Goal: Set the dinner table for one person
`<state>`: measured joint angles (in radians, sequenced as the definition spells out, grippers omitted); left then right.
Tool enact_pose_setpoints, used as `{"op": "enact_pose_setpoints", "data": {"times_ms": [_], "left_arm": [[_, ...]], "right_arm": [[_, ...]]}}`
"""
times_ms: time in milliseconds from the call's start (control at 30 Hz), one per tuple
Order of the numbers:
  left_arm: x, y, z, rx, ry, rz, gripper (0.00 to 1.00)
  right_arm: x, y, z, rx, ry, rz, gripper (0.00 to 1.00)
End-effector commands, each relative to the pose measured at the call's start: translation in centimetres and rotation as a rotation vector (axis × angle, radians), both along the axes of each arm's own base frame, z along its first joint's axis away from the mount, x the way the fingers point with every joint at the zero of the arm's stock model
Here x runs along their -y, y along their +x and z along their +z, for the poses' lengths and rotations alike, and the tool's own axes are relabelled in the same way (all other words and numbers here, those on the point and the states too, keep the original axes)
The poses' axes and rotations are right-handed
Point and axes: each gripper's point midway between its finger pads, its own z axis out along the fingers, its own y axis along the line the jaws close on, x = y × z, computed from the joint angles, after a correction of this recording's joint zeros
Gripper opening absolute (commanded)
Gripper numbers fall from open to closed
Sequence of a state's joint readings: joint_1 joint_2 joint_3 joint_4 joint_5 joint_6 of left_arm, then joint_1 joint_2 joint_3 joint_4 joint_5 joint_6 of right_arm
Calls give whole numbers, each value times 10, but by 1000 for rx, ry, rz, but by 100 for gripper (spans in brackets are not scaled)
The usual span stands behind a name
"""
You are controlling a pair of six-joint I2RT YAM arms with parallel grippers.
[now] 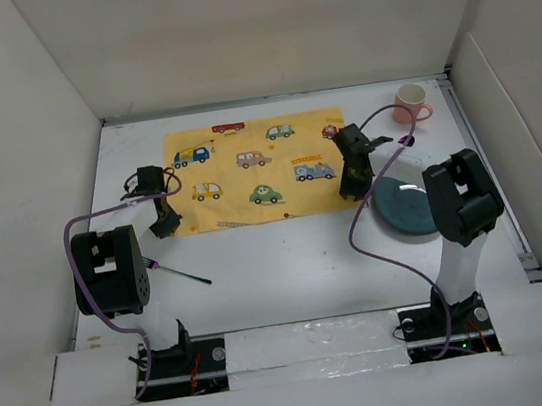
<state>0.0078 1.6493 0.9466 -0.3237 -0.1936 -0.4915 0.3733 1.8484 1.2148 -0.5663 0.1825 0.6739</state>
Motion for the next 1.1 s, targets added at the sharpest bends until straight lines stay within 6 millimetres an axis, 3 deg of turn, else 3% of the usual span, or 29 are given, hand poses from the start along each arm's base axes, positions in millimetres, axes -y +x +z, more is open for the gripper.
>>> {"op": "enact_pose_setpoints", "data": {"times_ms": [0,33,100,200,267,700,833,967,1033,1067], "left_arm": [[1,-5,-7,-30,-8,-19,13],[1,-6,-8,-33,-8,-19,5],[1,-9,-7,-36,-7,-23,0],[-1,-15,-3,-41,8,-39,0],[-2,-17,-2,-43,14,-40,0],[4,-53,7,-60,-16,-41,0],[4,-53,15,-19,-17,-25,0],[6,-49,24,3,-34,-20,0],[8,-42,37,28,-42,-25,8],[8,-31,54,77,-40,-29,23]], "right_arm": [[3,-19,-11,-132,-19,53,36],[4,-23,-14,-154,-26,65,35],[4,-26,-15,-164,-23,72,22],[11,-37,-17,-180,-20,68,2],[10,-39,-17,-176,-13,70,0],[20,-76,-14,-154,35,69,0],[19,-82,-11,-148,49,78,0],[12,-78,4,-97,95,101,0],[8,-74,15,-76,113,118,4],[-4,-66,34,-40,169,143,19]]}}
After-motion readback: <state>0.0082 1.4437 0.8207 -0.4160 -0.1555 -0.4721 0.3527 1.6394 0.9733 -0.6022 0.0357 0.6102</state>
